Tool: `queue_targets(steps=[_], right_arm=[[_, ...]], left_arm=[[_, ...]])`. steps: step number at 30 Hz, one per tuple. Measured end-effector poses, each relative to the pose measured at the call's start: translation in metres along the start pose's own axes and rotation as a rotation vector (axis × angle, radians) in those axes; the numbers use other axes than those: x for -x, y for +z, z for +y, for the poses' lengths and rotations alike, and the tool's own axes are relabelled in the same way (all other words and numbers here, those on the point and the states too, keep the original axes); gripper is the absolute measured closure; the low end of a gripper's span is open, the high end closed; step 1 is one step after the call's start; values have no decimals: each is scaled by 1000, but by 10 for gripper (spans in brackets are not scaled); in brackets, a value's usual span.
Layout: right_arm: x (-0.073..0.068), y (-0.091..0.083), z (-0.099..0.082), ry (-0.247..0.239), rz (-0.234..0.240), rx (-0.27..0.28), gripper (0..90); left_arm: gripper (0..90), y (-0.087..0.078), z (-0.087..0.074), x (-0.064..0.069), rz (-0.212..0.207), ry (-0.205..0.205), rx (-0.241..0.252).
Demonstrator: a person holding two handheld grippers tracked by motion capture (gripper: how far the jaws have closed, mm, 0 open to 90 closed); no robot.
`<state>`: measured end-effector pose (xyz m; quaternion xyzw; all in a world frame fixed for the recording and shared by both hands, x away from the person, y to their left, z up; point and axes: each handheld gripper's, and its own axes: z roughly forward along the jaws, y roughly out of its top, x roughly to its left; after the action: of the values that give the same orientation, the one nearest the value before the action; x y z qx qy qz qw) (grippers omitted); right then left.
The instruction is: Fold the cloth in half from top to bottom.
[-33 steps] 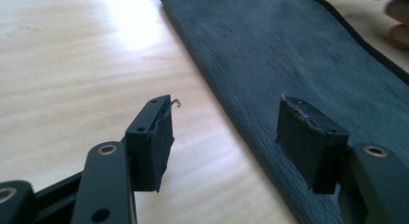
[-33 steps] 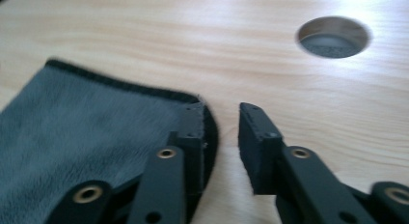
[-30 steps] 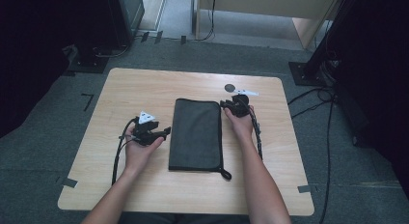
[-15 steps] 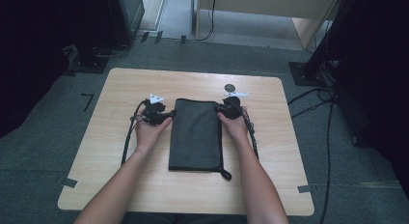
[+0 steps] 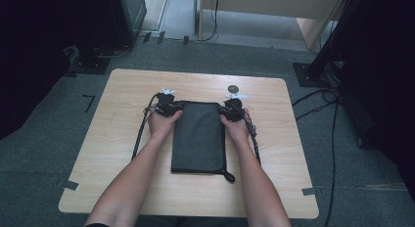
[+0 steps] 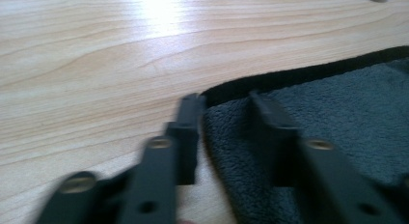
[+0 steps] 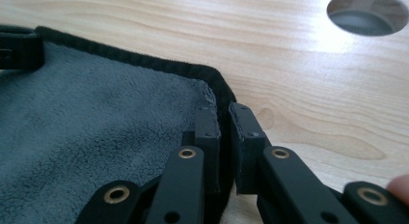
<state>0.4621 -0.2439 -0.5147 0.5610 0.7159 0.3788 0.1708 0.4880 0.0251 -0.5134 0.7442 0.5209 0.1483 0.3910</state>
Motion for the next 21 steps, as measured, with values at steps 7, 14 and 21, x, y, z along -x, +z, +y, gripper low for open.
queue_targets(steps=[7, 14, 21], right_arm=[[1, -22, 3, -58, 50, 104, 843], [-7, -74, -2, -179, 99, 215, 842], [-25, -116, -38, -304, 136, 208, 840]], left_arm=[[887, -32, 7, -2, -80, 82, 106], [886, -87, -2, 12, -184, 180, 246], [883, -127, -45, 28, -233, 215, 250]])
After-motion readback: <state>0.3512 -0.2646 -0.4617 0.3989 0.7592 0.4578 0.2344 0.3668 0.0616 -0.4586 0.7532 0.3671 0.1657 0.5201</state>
